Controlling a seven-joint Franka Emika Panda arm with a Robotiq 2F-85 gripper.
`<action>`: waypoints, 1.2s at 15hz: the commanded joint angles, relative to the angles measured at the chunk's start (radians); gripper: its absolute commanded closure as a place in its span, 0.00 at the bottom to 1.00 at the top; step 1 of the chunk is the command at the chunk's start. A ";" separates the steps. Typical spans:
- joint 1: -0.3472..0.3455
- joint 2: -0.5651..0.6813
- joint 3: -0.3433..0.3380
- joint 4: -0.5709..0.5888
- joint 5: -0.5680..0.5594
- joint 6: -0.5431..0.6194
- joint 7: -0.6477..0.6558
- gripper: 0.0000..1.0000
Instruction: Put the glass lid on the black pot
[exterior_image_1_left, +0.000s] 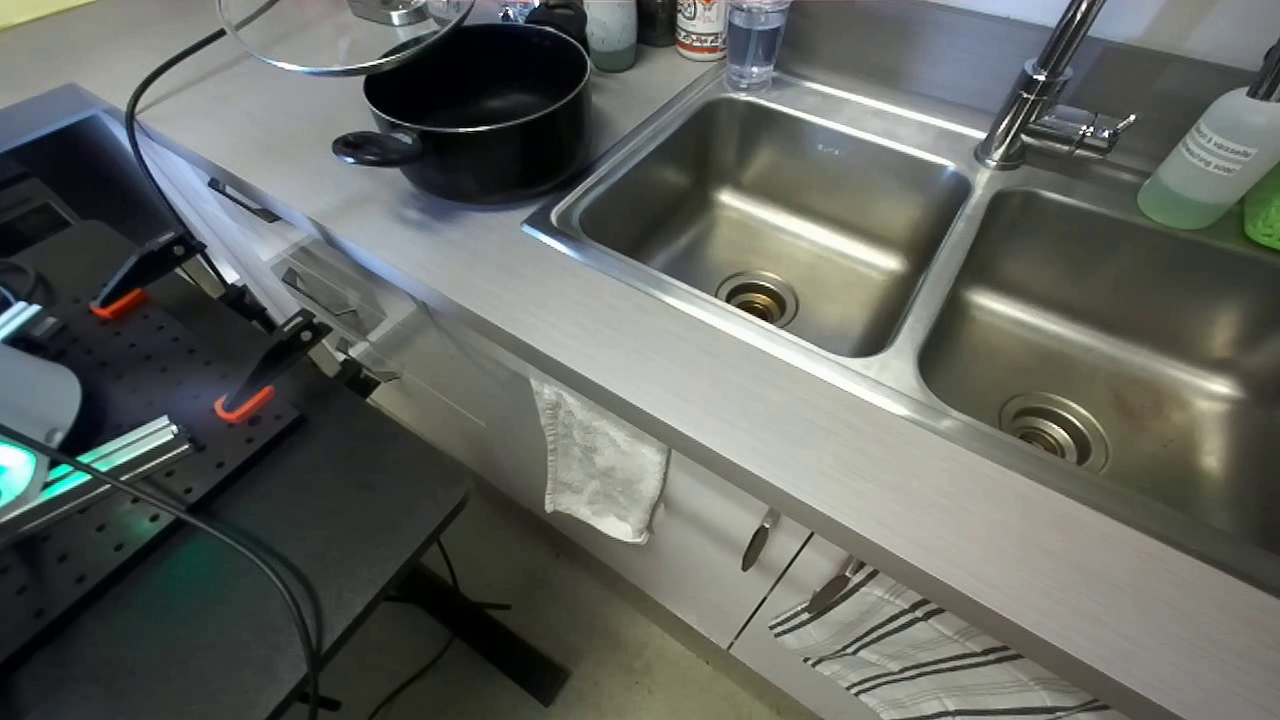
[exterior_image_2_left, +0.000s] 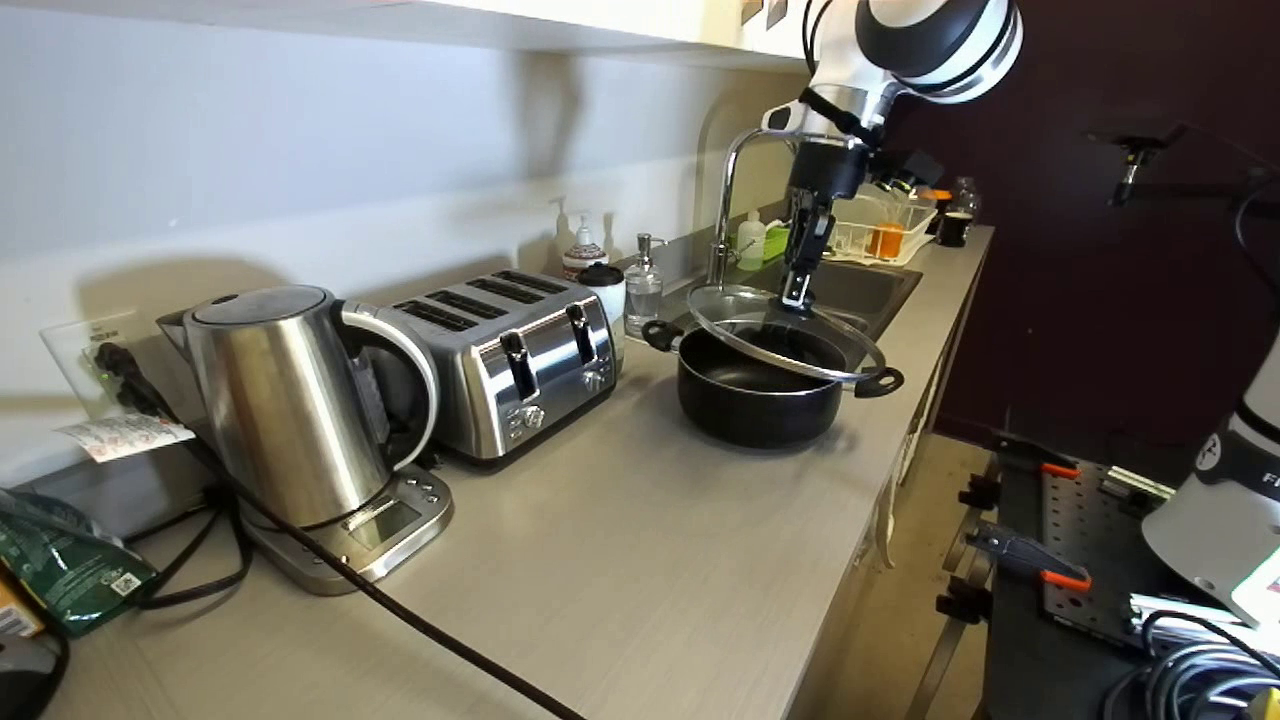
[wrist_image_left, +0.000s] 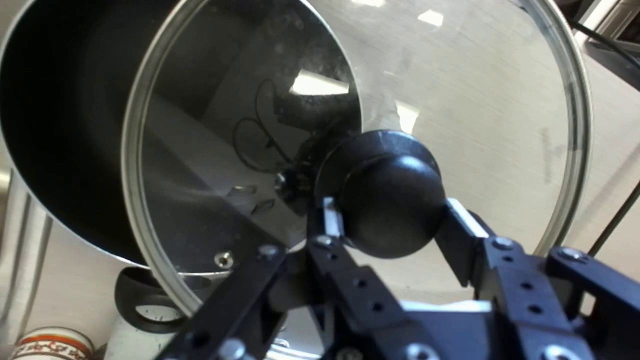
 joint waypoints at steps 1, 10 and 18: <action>-0.030 -0.004 -0.032 0.027 0.046 -0.049 -0.021 0.75; -0.106 0.128 -0.049 0.139 0.039 -0.077 0.048 0.75; -0.130 0.259 -0.005 0.240 -0.034 -0.049 0.238 0.75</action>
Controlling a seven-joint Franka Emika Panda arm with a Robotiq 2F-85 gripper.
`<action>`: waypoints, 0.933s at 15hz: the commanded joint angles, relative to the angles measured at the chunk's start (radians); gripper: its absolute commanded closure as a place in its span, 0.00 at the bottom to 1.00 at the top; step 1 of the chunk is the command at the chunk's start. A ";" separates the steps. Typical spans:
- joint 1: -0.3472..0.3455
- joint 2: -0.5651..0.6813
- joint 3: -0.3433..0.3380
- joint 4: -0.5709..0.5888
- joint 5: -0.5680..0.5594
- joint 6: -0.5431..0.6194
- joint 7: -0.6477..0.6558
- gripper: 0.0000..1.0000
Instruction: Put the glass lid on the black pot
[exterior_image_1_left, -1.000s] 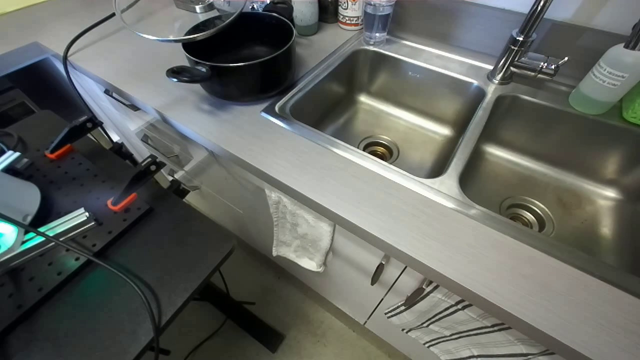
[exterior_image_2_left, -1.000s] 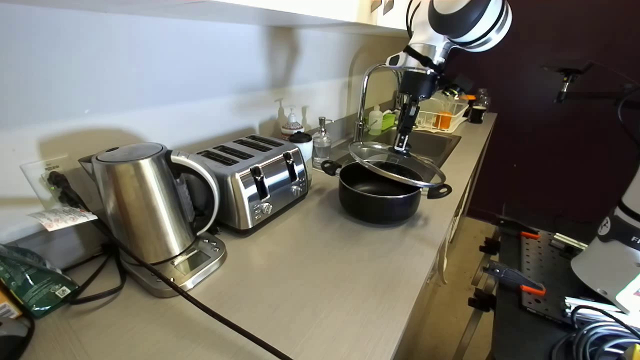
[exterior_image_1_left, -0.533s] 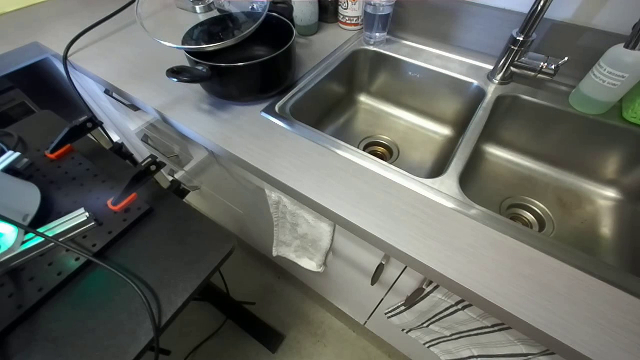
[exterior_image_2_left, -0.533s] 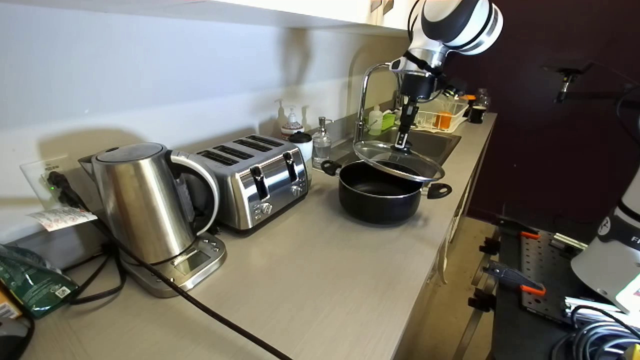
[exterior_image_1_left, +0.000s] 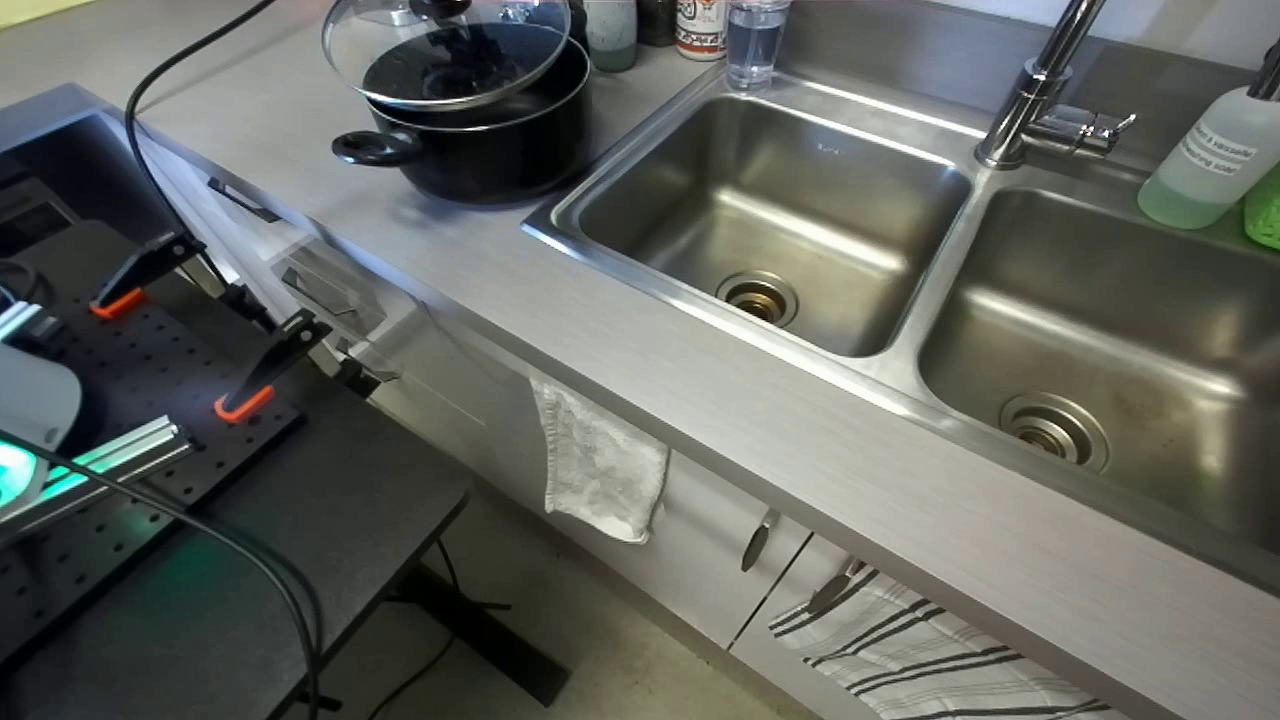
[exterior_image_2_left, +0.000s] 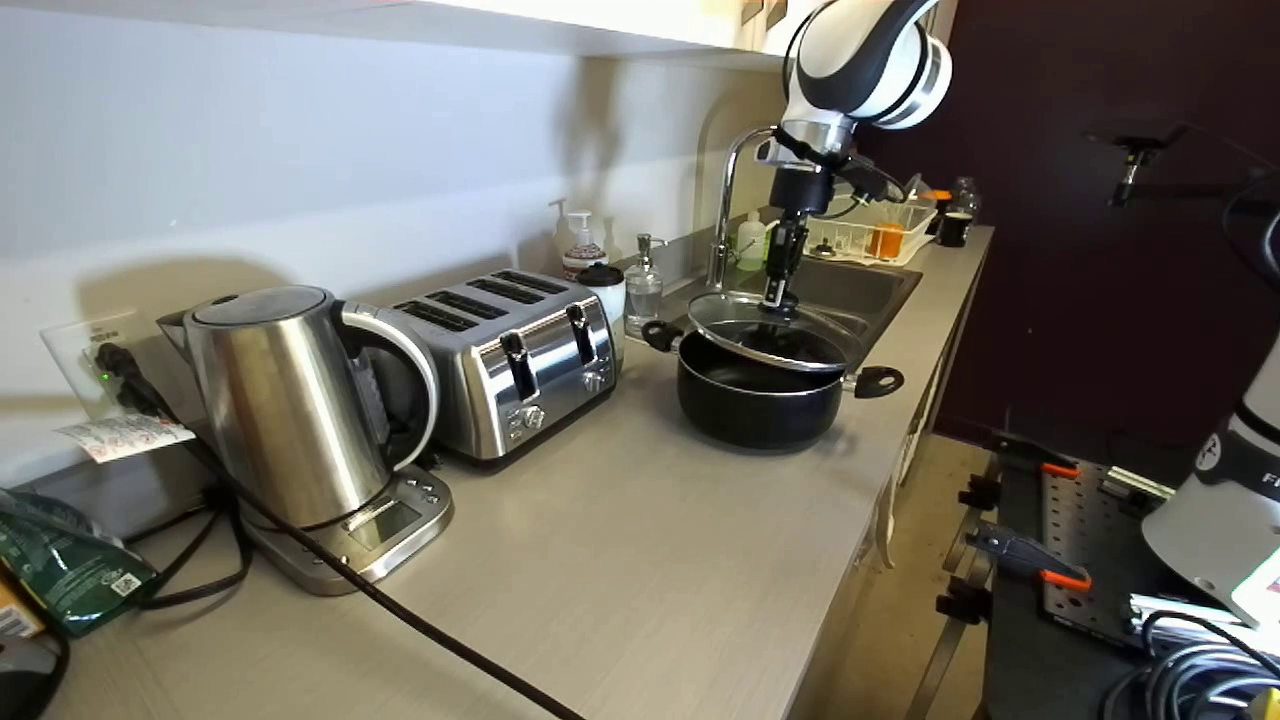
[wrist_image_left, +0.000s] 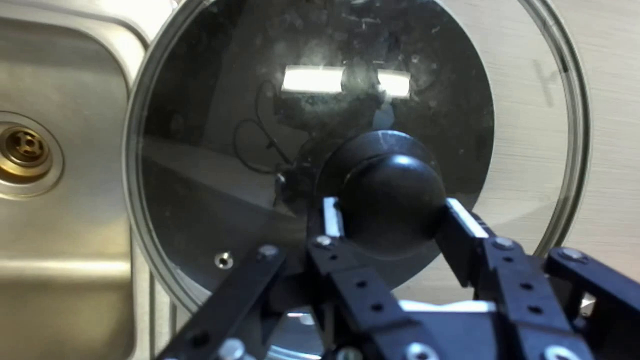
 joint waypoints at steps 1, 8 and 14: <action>-0.023 0.036 0.031 0.060 -0.045 -0.012 0.105 0.75; -0.032 0.083 0.047 0.097 -0.086 -0.024 0.199 0.75; -0.045 0.118 0.057 0.116 -0.087 -0.021 0.206 0.75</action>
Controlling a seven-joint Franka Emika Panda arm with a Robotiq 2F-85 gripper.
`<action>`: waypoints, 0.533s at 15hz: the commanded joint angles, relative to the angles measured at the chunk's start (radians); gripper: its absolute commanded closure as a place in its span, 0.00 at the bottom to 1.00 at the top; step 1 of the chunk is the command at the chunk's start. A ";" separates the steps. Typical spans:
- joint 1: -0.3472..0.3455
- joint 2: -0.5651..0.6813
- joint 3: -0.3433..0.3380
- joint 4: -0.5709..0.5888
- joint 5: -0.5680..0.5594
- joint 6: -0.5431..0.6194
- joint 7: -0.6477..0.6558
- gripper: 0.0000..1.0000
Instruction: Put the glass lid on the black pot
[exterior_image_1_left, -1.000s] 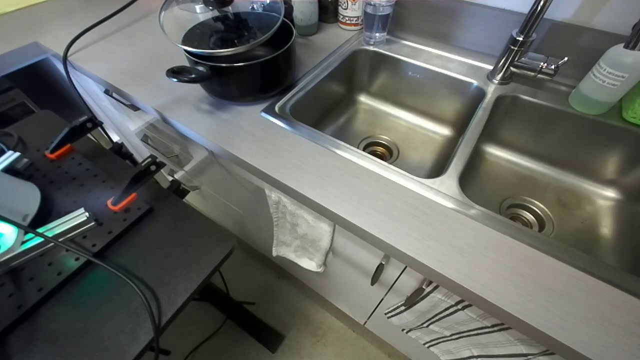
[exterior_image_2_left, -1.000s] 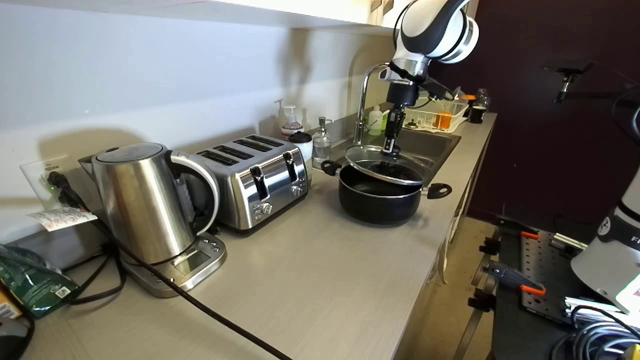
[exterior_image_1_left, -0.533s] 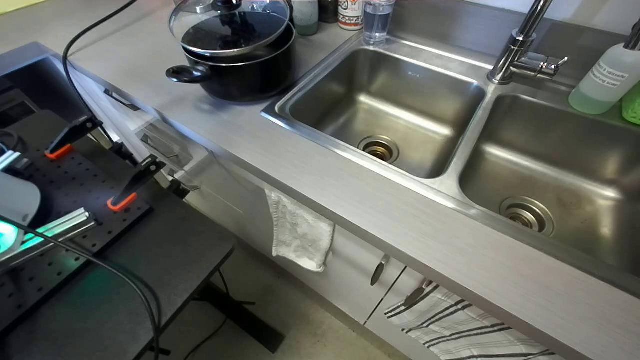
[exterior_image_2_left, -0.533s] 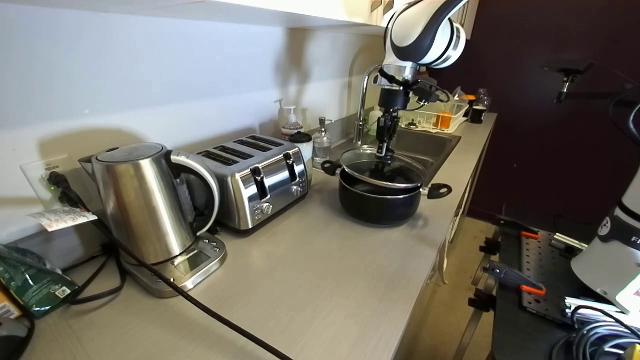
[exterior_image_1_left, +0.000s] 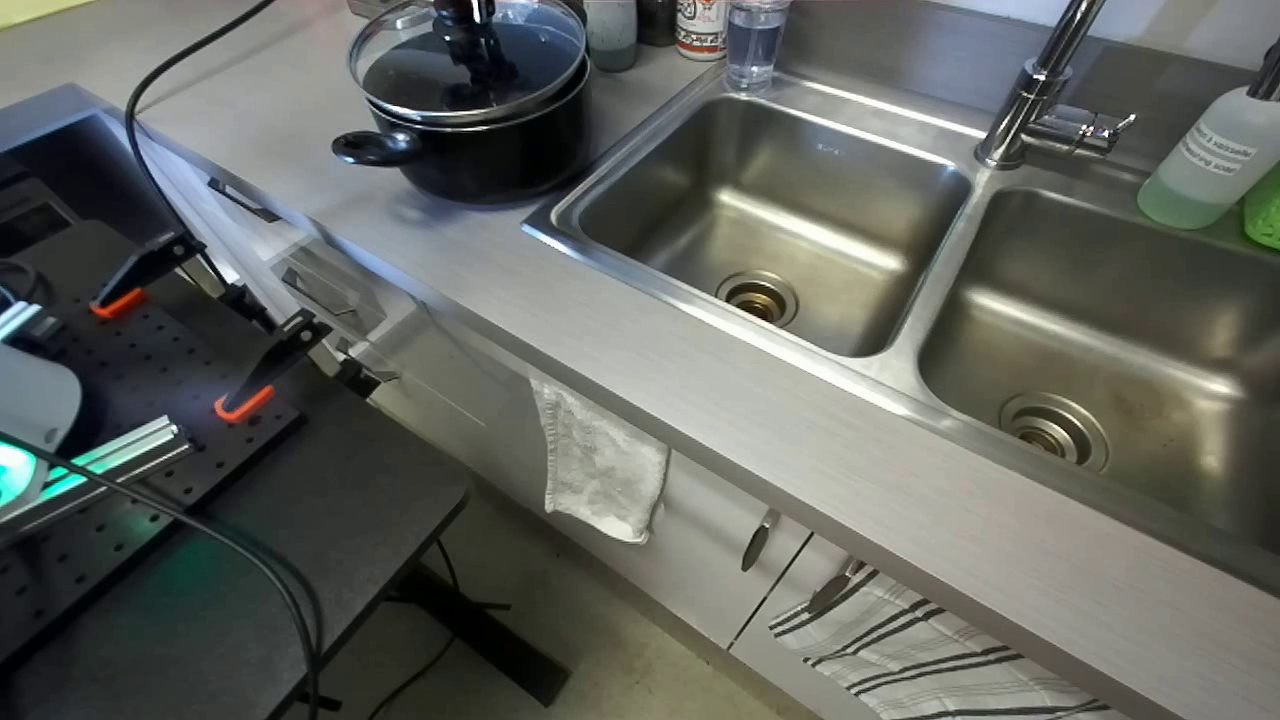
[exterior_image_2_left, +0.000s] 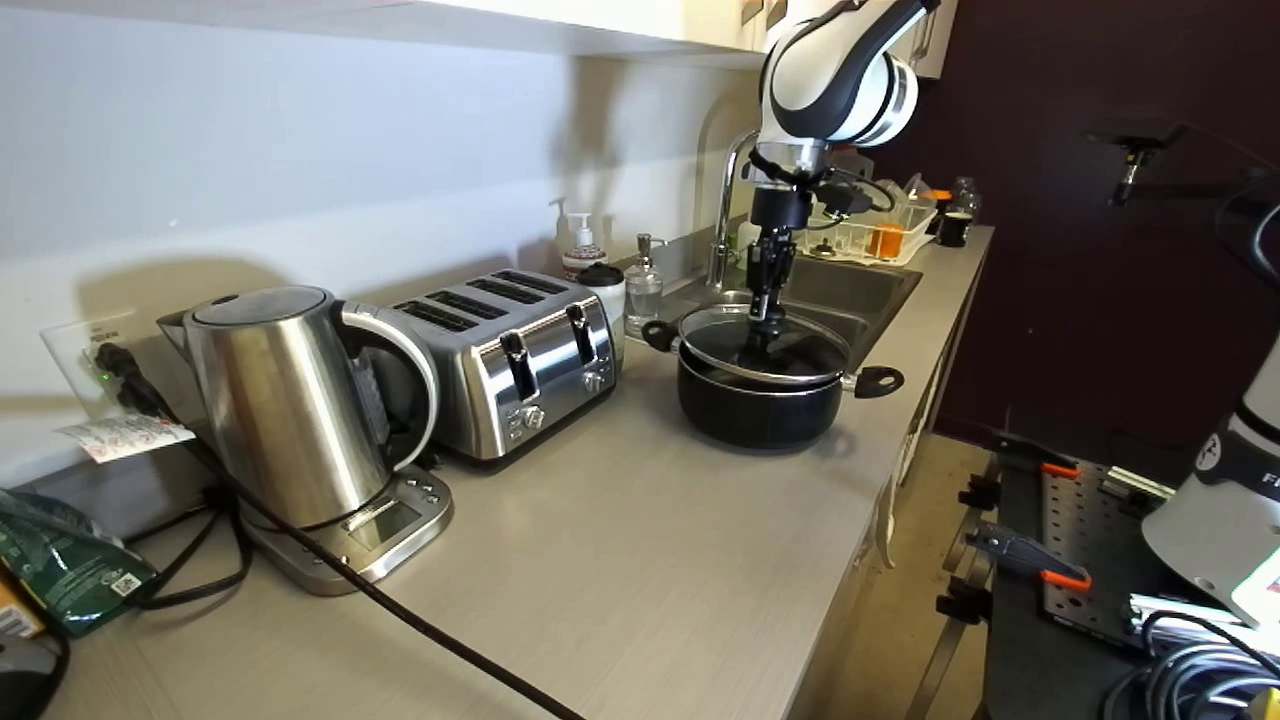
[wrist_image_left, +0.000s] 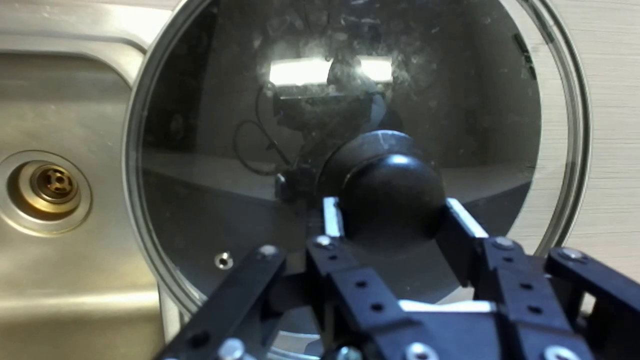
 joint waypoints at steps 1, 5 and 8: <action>-0.024 0.016 0.022 0.039 -0.016 -0.020 0.029 0.75; -0.029 0.033 0.026 0.051 -0.019 -0.020 0.030 0.75; -0.029 0.042 0.029 0.059 -0.022 -0.020 0.032 0.75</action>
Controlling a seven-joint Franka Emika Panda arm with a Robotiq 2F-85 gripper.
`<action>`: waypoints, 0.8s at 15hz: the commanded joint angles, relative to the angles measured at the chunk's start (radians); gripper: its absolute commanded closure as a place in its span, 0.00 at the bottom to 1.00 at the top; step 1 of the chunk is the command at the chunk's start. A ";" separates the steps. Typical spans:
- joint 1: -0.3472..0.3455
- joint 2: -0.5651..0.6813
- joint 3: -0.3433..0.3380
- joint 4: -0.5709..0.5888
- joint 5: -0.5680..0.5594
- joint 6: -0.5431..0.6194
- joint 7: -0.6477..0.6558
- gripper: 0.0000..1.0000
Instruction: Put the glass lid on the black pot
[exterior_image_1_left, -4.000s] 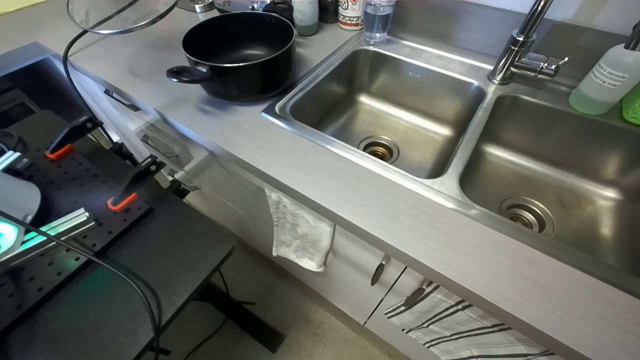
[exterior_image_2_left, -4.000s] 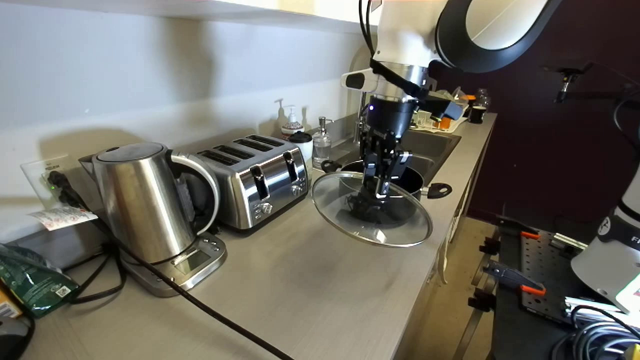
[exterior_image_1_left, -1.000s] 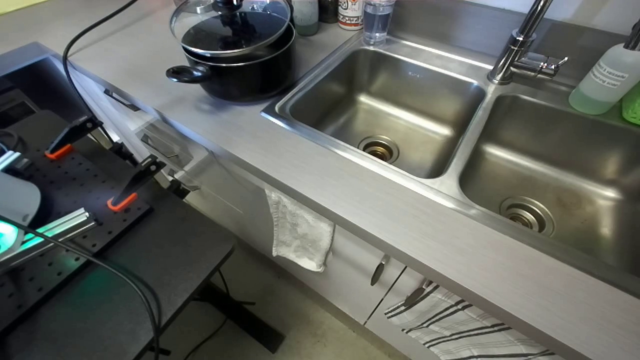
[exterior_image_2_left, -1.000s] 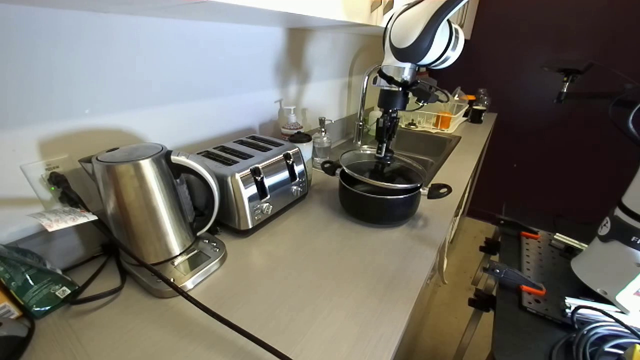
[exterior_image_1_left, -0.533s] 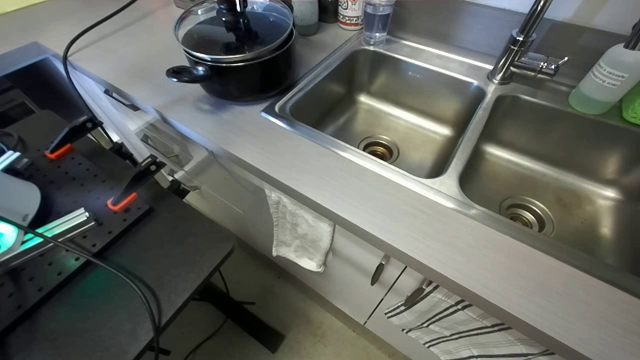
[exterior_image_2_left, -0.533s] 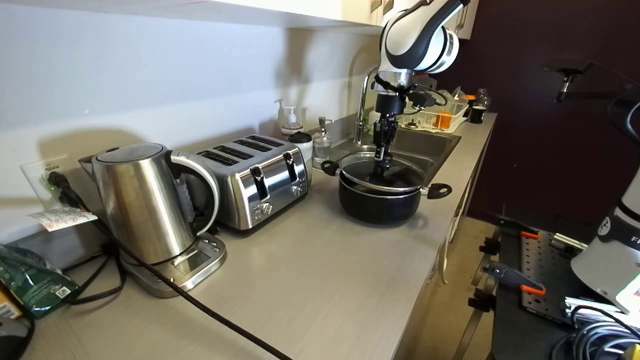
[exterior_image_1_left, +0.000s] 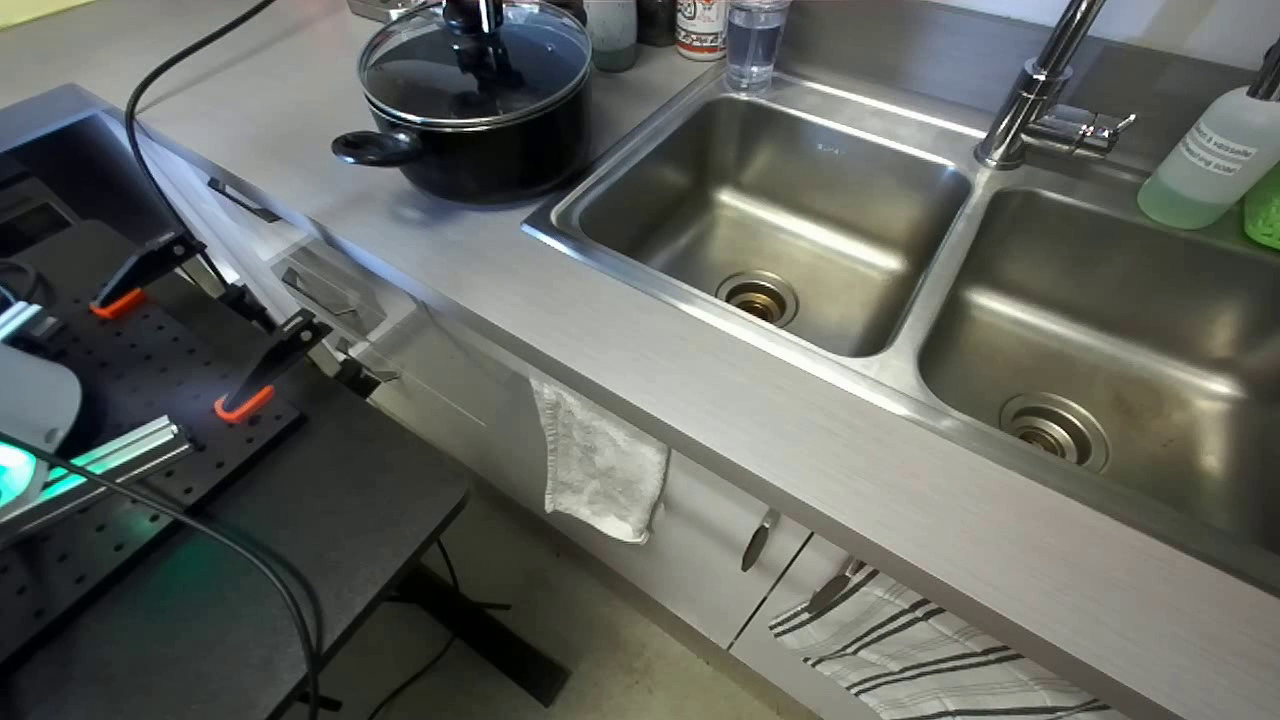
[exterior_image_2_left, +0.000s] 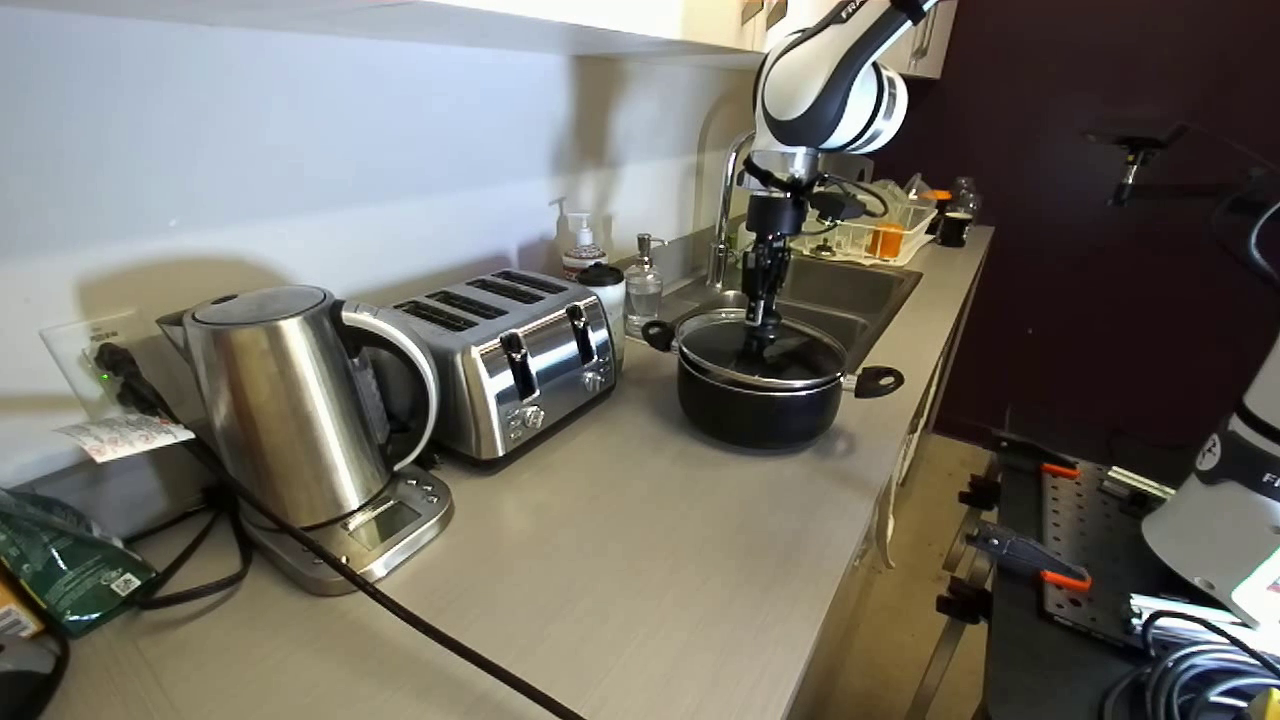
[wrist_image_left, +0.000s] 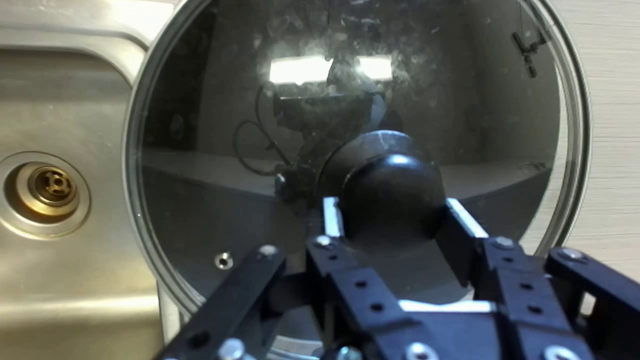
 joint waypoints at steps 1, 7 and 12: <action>-0.019 0.006 0.022 0.033 -0.022 -0.020 0.032 0.75; -0.022 0.021 0.025 0.037 -0.027 -0.026 0.033 0.75; -0.025 0.031 0.026 0.042 -0.028 -0.033 0.034 0.75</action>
